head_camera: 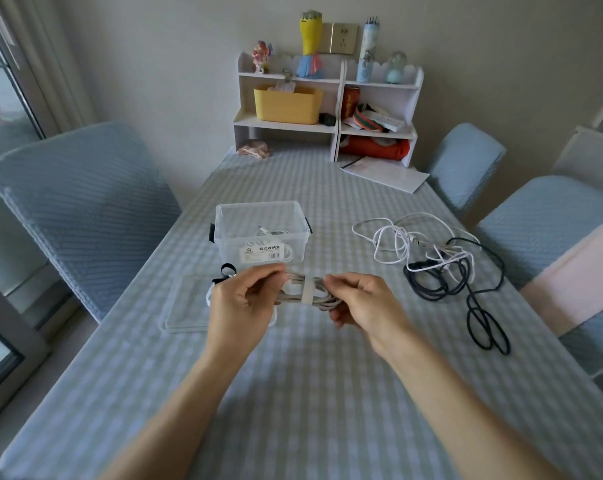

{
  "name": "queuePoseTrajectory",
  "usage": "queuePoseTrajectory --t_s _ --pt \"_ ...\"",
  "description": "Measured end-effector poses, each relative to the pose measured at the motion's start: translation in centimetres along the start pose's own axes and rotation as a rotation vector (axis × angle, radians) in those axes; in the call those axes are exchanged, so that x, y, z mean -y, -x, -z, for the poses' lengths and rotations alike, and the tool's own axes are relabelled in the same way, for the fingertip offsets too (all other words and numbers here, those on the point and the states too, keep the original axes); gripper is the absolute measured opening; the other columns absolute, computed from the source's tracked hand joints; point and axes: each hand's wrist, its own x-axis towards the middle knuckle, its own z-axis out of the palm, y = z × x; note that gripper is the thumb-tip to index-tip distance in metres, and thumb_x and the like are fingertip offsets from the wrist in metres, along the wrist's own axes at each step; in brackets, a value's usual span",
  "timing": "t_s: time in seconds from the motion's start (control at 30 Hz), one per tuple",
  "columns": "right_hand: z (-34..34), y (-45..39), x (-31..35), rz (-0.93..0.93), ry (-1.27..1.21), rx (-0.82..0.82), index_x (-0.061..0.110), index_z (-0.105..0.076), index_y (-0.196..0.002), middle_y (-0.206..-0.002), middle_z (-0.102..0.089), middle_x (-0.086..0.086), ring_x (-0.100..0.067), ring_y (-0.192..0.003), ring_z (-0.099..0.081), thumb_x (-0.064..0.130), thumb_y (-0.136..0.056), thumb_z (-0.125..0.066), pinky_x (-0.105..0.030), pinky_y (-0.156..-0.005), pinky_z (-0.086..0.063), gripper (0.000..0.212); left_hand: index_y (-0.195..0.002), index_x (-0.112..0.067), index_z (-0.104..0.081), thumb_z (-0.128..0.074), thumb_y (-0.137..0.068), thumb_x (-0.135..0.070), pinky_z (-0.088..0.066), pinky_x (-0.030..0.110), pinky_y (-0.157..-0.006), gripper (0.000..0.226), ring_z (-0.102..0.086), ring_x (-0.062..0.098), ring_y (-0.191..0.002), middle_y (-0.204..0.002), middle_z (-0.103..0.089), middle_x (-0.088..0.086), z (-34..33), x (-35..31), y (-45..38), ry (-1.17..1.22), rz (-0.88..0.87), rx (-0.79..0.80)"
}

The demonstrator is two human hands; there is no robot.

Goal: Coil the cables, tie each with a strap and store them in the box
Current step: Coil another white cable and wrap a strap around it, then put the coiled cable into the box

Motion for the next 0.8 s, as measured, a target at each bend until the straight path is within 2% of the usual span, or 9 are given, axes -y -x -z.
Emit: queuePoseTrajectory --t_s 0.07,0.17,0.37,0.6,0.7,0.8 --pt "-0.3 -0.3 0.2 0.021 0.017 -0.003 0.001 -0.072 -0.09 -0.061 -0.063 -0.005 -0.012 -0.047 -0.056 0.015 -0.095 -0.065 -0.024 -0.044 -0.048 0.016 -0.099 -0.012 -0.076 -0.069 -0.092 -0.011 -0.06 0.029 -0.067 0.01 -0.073 0.016 -0.072 -0.081 -0.076 -0.002 0.7 0.0 -0.7 0.064 0.169 0.075" --pt "-0.6 -1.0 1.0 0.096 0.05 -0.058 0.006 -0.073 -0.088 -0.062 -0.064 -0.003 -0.012 -0.048 -0.057 0.013 -0.093 -0.068 -0.024 -0.045 -0.05 0.009 -0.097 -0.016 -0.076 -0.067 -0.092 -0.008 -0.059 0.031 -0.062 0.012 -0.068 0.021 -0.061 -0.076 -0.074 0.007 1.6 -0.4 -1.2 0.179 0.332 0.156" --pt "-1.1 -2.5 2.9 0.151 0.05 -0.027 0.01 -0.072 -0.085 -0.07 -0.072 -0.002 -0.013 -0.056 -0.062 0.013 -0.095 -0.065 -0.025 -0.051 -0.053 0.013 -0.099 -0.008 -0.074 -0.067 -0.092 -0.007 -0.057 0.024 -0.058 0.01 -0.067 0.018 -0.061 -0.076 -0.073 0.009 3.5 -1.3 -5.0 0.292 0.498 0.011" --pt "-0.4 -4.1 4.0 0.146 0.123 -0.039 0.003 -0.072 -0.087 -0.072 -0.072 -0.004 -0.012 -0.058 -0.061 0.01 -0.094 -0.064 -0.025 -0.054 -0.053 0.013 -0.111 -0.001 -0.07 -0.064 -0.094 -0.003 -0.06 0.023 -0.062 0.018 -0.068 0.016 -0.06 -0.084 -0.071 0.013 4.4 0.2 -12.6 0.157 0.552 0.007" --pt "-0.2 -4.5 4.1 0.146 0.135 -0.051 0.0 -0.071 -0.088 -0.071 -0.07 -0.006 -0.013 -0.057 -0.061 0.008 -0.094 -0.065 -0.025 -0.054 -0.054 0.013 -0.12 0.002 -0.065 -0.065 -0.093 -0.002 -0.061 0.027 -0.07 0.028 -0.071 0.022 -0.069 -0.088 -0.071 0.015 4.2 0.9 -14.7 0.077 0.585 0.128" --pt "0.0 -4.7 4.0 0.148 0.16 -0.057 0.003 -0.072 -0.085 -0.069 -0.071 -0.003 -0.012 -0.057 -0.062 0.009 -0.093 -0.065 -0.024 -0.054 -0.054 0.012 -0.124 -0.002 -0.063 -0.063 -0.094 -0.002 -0.061 0.028 -0.07 0.03 -0.072 0.021 -0.072 -0.098 -0.071 0.012 3.7 0.9 -15.7 -0.183 0.545 0.239"
